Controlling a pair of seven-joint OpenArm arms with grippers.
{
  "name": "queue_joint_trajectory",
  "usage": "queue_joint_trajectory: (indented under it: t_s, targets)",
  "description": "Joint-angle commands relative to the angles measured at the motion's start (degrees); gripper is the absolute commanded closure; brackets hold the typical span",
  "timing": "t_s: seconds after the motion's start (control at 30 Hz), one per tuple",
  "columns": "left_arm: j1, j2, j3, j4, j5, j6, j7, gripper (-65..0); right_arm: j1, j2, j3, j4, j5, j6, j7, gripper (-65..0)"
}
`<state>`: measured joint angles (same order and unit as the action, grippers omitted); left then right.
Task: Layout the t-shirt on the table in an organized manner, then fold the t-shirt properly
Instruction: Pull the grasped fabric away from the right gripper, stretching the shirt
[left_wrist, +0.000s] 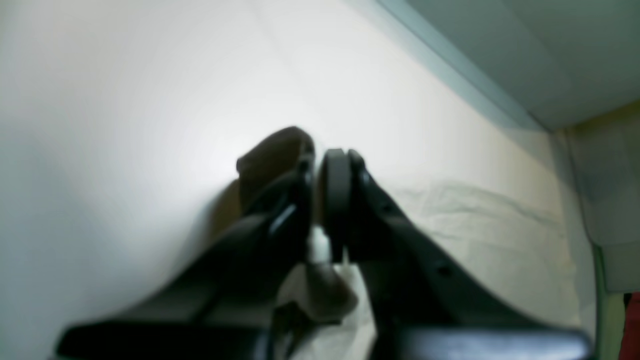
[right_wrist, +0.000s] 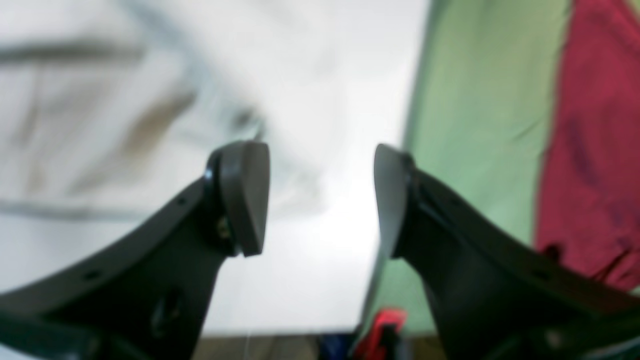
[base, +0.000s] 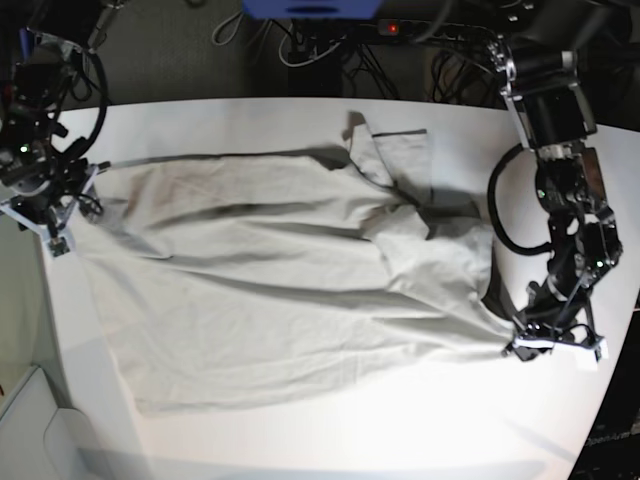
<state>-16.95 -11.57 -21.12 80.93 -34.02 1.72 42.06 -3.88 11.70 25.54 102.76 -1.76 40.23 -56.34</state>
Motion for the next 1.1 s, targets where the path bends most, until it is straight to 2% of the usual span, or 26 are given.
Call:
queue_joint_trajectory:
  t_s: [0.0,0.13,0.3,0.37,0.6,0.77,0.9,1.07]
  targets:
    - [-1.64,-0.51,-0.02,0.88,-0.57,-0.53,-0.88,-0.3,-0.21,-0.23,-0.35,1.11,0.66,-0.23,1.44,-34.0]
    - [-0.06,-1.57,-0.02,0.79,-0.66,-0.62,-1.14,-0.3,-2.93,-3.13,-2.73,1.11,0.66,-0.23,1.61,-34.0]
    - [0.99,-2.71,-0.11,0.88,-1.01,-0.62,-1.14,-0.3,-2.41,-3.31,-4.22,-4.08,0.66,-0.23,1.87,-33.9]
    - [1.08,-2.71,-1.34,0.96,-1.01,-0.70,-0.70,-0.3,-1.26,-3.05,-3.96,-7.60,0.57,-0.23,3.55,-33.9]
    - [2.14,-2.80,-8.11,1.49,-1.01,-0.79,-0.61,-0.3,-2.58,2.05,-3.78,-14.28,0.57,-0.23,5.92,-33.4]
    - [2.93,-3.94,-10.22,1.58,-1.01,-0.79,2.11,-0.3,-5.48,5.39,-3.78,-14.10,0.57,-0.23,6.01,-24.0]
    - [3.28,-3.86,-10.22,1.58,-1.01,-0.79,2.64,-0.3,-6.19,6.10,-3.78,-14.10,0.57,-0.23,6.01,-18.9]
    - [5.04,-3.68,-10.57,1.58,-1.01,-0.79,4.93,-0.3,-5.40,6.98,-0.44,-14.10,0.57,-0.23,6.01,-18.5]
